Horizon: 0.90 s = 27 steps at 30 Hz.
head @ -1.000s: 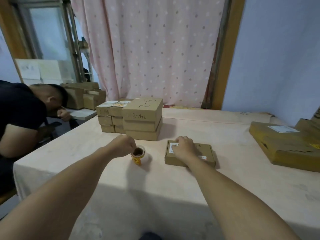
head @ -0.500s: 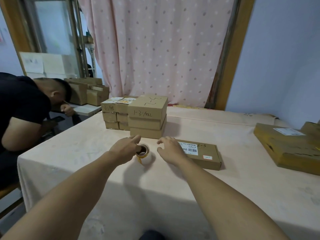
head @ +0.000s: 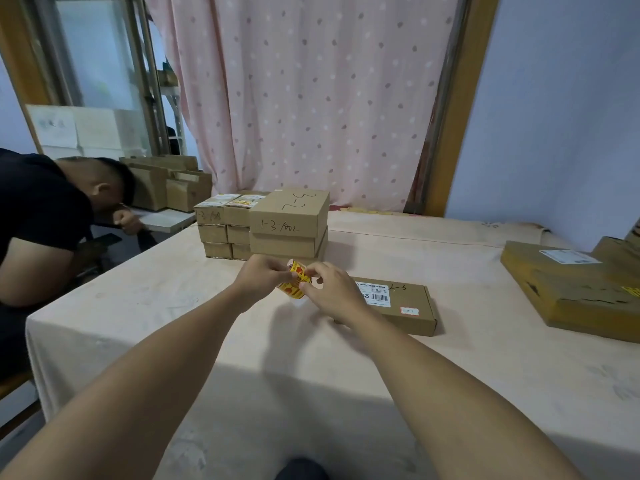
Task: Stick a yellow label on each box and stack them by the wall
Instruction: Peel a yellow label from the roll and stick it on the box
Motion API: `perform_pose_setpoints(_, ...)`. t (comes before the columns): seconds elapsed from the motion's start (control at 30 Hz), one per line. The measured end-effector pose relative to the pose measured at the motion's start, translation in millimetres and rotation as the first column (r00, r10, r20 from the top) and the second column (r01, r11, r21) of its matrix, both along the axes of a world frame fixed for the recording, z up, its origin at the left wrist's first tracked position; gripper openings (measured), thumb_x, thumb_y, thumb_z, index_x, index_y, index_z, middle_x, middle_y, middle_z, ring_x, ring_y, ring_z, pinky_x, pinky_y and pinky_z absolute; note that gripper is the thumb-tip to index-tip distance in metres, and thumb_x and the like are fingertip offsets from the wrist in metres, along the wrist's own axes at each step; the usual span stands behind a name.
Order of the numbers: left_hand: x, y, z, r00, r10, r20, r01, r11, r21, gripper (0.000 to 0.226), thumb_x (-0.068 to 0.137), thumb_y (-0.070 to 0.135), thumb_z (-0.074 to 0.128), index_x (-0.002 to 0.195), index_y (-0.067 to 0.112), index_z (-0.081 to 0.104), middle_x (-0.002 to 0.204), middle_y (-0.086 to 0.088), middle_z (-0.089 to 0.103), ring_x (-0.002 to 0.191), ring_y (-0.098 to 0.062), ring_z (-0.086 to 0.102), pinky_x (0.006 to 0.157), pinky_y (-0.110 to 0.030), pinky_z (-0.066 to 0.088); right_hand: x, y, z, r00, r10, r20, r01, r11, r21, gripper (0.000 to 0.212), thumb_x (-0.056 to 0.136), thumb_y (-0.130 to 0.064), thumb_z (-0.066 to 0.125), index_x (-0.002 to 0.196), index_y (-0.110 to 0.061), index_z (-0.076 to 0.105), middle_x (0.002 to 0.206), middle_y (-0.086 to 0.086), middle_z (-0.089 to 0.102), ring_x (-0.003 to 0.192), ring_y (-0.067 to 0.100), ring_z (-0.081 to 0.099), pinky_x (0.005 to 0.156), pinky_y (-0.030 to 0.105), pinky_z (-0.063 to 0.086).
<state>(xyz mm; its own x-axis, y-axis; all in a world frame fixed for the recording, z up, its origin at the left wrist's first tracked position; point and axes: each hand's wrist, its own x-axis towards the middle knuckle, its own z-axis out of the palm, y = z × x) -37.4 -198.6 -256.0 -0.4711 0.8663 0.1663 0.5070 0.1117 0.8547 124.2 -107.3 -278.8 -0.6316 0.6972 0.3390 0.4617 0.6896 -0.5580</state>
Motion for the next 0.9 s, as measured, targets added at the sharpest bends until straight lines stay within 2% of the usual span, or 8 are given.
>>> perform_pose_setpoints(0.1, 12, 1, 8, 0.99, -0.038, 0.135, 0.034, 0.999, 0.031, 0.016, 0.085, 0.023, 0.08, 0.075, 0.01, 0.08, 0.067, -0.003, 0.066, 0.062, -0.012, 0.055, 0.061, -0.026, 0.041, 3, 0, 0, 1.0, -0.004, -0.003, 0.004, 1.0, -0.003, 0.026, 0.089, -0.042, 0.068, 0.112, -0.031, 0.064, 0.117, -0.011, 0.064, 0.108, 0.014, 0.059, 0.088, 0.038, 0.05)
perform_pose_setpoints(0.17, 18, 2, 13, 0.982, -0.072, 0.173, 0.068, 0.997, 0.031, 0.019, 0.086, 0.021, 0.079, 0.083, 0.002, 0.079, 0.068, 0.002, 0.068, 0.058, 0.0, 0.06, 0.058, -0.014, 0.044, 5, 1, 1, 0.999, -0.026, -0.023, 0.026, 1.0, -0.007, 0.024, 0.088, -0.042, 0.068, 0.109, -0.031, 0.064, 0.114, -0.011, 0.067, 0.105, 0.015, 0.06, 0.086, 0.038, 0.051)
perform_pose_setpoints(0.23, 19, 3, 13, 0.979, -0.119, 0.168, 0.118, 0.993, 0.016, 0.015, 0.084, 0.015, 0.079, 0.087, 0.001, 0.08, 0.073, -0.002, 0.071, 0.061, 0.0, 0.06, 0.06, -0.01, 0.045, 9, 2, 2, 0.997, -0.05, -0.056, 0.049, 0.999, -0.017, 0.023, 0.089, -0.045, 0.068, 0.106, -0.03, 0.066, 0.11, -0.011, 0.069, 0.102, 0.015, 0.061, 0.082, 0.036, 0.052)
perform_pose_setpoints(0.33, 19, 2, 13, 0.984, -0.147, 0.105, 0.147, 0.989, 0.008, 0.006, 0.082, 0.007, 0.079, 0.087, 0.005, 0.081, 0.079, -0.01, 0.072, 0.069, -0.01, 0.059, 0.066, -0.017, 0.045, 15, 3, 4, 0.996, -0.068, -0.057, 0.065, 0.997, -0.042, 0.025, 0.088, -0.048, 0.07, 0.105, -0.03, 0.069, 0.106, -0.011, 0.071, 0.1, 0.013, 0.061, 0.08, 0.033, 0.051)
perform_pose_setpoints(0.47, 17, 9, 7, 0.993, -0.112, -0.035, 0.111, 0.994, -0.014, 0.004, 0.078, 0.017, 0.082, 0.078, 0.022, 0.082, 0.078, -0.018, 0.071, 0.067, -0.017, 0.05, 0.065, -0.031, 0.037, 19, 4, 2, 0.995, -0.086, -0.046, 0.081, 0.992, -0.099, 0.029, 0.083, -0.05, 0.072, 0.103, -0.03, 0.07, 0.102, -0.014, 0.071, 0.101, 0.013, 0.063, 0.084, 0.034, 0.053)
perform_pose_setpoints(0.67, 26, 12, 0, 0.959, -0.063, -0.275, 0.074, 0.997, 0.032, 0.007, 0.08, 0.023, 0.081, 0.086, 0.019, 0.083, 0.075, -0.006, 0.074, 0.068, -0.015, 0.056, 0.058, -0.027, 0.04, 22, 1, 8, 0.99, -0.107, -0.09, 0.098, 0.991, -0.093, 0.035, 0.084, -0.06, 0.067, 0.102, -0.031, 0.068, 0.098, -0.013, 0.074, 0.097, 0.011, 0.065, 0.084, 0.035, 0.055)
perform_pose_setpoints(0.8, 31, 12, 0, 0.953, -0.058, -0.299, 0.074, 0.996, 0.042, 0.011, 0.082, 0.026, 0.081, 0.087, 0.016, 0.082, 0.074, -0.003, 0.073, 0.065, -0.012, 0.054, 0.055, -0.027, 0.038, 27, 1, 12, 0.99, -0.118, -0.077, 0.115, 0.993, -0.04, 0.026, 0.091, -0.052, 0.064, 0.101, -0.029, 0.071, 0.099, -0.008, 0.076, 0.096, 0.017, 0.066, 0.079, 0.034, 0.054)
perform_pose_setpoints(0.9, 29, 14, 0, 0.958, -0.047, -0.284, 0.058, 0.998, 0.032, 0.01, 0.082, 0.018, 0.081, 0.091, 0.014, 0.082, 0.077, 0.0, 0.072, 0.068, -0.016, 0.055, 0.057, -0.027, 0.04, 31, 4, 12, 0.987, -0.126, -0.097, 0.121, 0.991, -0.059, 0.025, 0.093, -0.049, 0.063, 0.101, -0.027, 0.072, 0.099, -0.007, 0.075, 0.095, 0.016, 0.066, 0.078, 0.032, 0.053)
